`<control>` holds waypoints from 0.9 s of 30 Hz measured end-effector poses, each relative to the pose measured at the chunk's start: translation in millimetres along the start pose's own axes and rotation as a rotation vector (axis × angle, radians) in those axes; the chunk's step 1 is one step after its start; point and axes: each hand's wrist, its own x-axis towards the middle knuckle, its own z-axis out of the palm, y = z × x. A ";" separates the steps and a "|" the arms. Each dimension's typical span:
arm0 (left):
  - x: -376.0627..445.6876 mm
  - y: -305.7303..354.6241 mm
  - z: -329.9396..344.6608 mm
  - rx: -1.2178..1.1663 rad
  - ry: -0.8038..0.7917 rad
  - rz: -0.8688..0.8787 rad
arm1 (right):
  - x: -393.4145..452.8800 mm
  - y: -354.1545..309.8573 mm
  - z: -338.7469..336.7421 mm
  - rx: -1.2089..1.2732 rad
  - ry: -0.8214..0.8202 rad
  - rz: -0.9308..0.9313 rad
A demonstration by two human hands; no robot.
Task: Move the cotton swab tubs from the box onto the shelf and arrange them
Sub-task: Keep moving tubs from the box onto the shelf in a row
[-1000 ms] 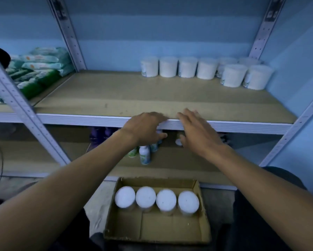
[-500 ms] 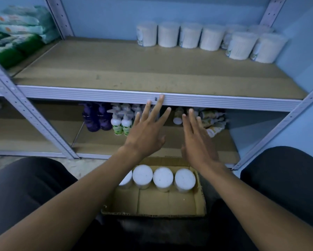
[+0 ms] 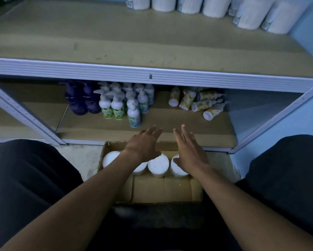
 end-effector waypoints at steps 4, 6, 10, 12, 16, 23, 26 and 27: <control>9.2 -3.0 32.8 -0.019 -0.122 -0.034 | 1.1 3.3 15.9 0.019 -0.115 0.040; 14.4 -5.6 49.6 -0.057 -0.151 -0.042 | 2.0 5.2 22.1 0.027 -0.166 0.051; 22.3 -5.6 73.2 -0.128 -0.173 -0.053 | 7.5 10.4 41.0 0.023 -0.239 0.077; 26.5 -6.0 81.5 -0.146 -0.177 -0.050 | 10.0 13.5 53.8 0.023 -0.255 0.092; 31.6 -9.6 95.2 -0.146 -0.205 -0.050 | 12.7 17.1 74.3 0.026 -0.295 0.123; 38.6 0.1 118.3 -0.095 -0.243 -0.036 | 17.1 28.9 100.8 -0.015 -0.340 0.138; 38.8 2.7 130.0 -0.053 -0.285 -0.022 | 20.2 31.9 111.1 -0.011 -0.355 0.150; 39.0 2.8 133.0 -0.040 -0.289 -0.019 | 21.0 31.7 114.9 -0.003 -0.350 0.156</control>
